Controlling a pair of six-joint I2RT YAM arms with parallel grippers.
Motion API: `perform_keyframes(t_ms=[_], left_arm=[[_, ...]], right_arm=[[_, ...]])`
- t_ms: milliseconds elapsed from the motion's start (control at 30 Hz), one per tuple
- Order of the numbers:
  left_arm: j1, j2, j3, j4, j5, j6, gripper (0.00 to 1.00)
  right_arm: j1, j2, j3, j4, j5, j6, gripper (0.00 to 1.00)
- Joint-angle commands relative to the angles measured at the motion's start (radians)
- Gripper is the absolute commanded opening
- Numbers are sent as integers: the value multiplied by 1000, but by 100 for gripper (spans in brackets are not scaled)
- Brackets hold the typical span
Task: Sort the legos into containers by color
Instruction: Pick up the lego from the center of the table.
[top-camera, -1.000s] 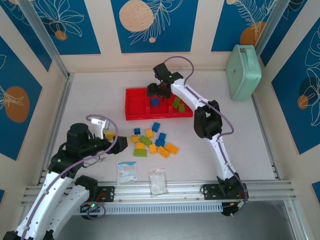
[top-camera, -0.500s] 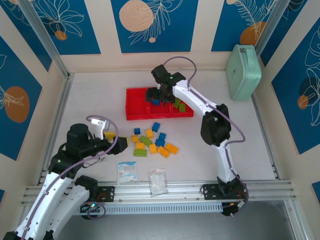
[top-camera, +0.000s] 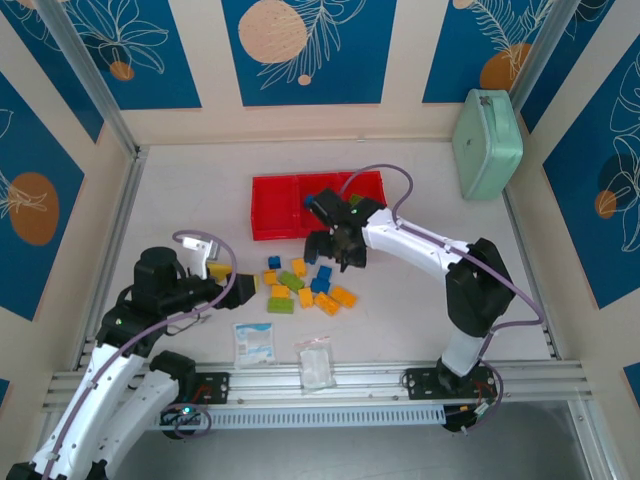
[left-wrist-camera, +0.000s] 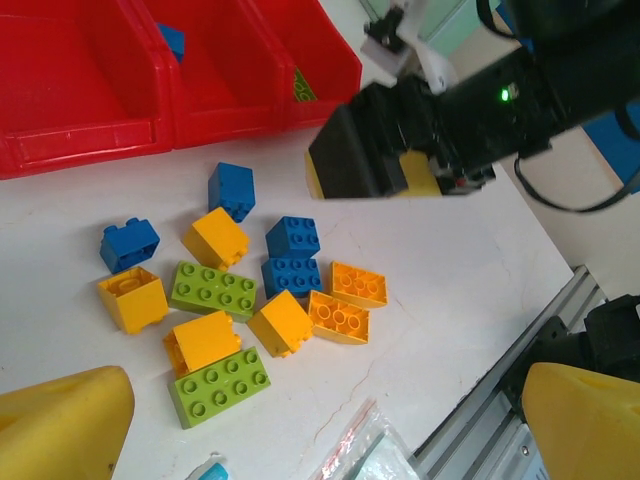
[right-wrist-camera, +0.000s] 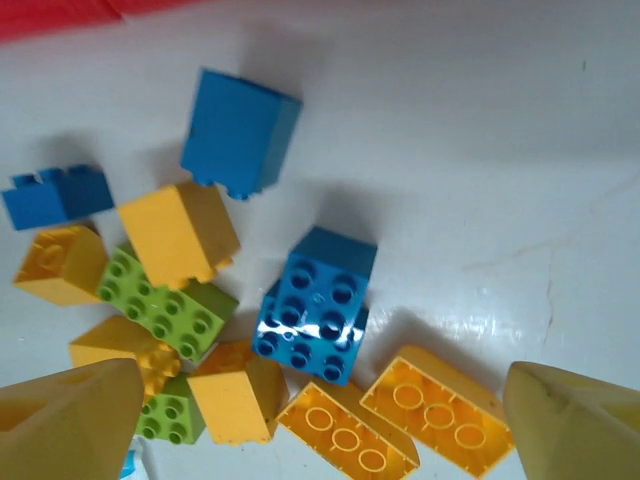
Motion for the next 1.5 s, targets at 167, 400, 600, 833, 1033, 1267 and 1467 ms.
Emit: perform_keyframes(t_ms=[167,400,600,833,1033,1267,1467], left_arm=[[-7,1,-8,17,25,12,99],[-9,-5,-9,19,30,13,99],[-9,-8,-8,19,28,12,99],[-9,-13,-8,19,28,12,99],[-9,-13,-10,19,30,11,99],[-9,-16,-10,19,29,10,99],[-9,-17,-7,18,28,11,99]], right_arm=[[49,61,-24,37,37,111,82],[44,121,-15,48,79,140,67],[44,178,28,53,89,136,65],[46,230,48,55,99,141,63],[45,222,44,54,126,105,45],[45,218,51,44,111,68,38],[47,207,66,23,104,38,30]])
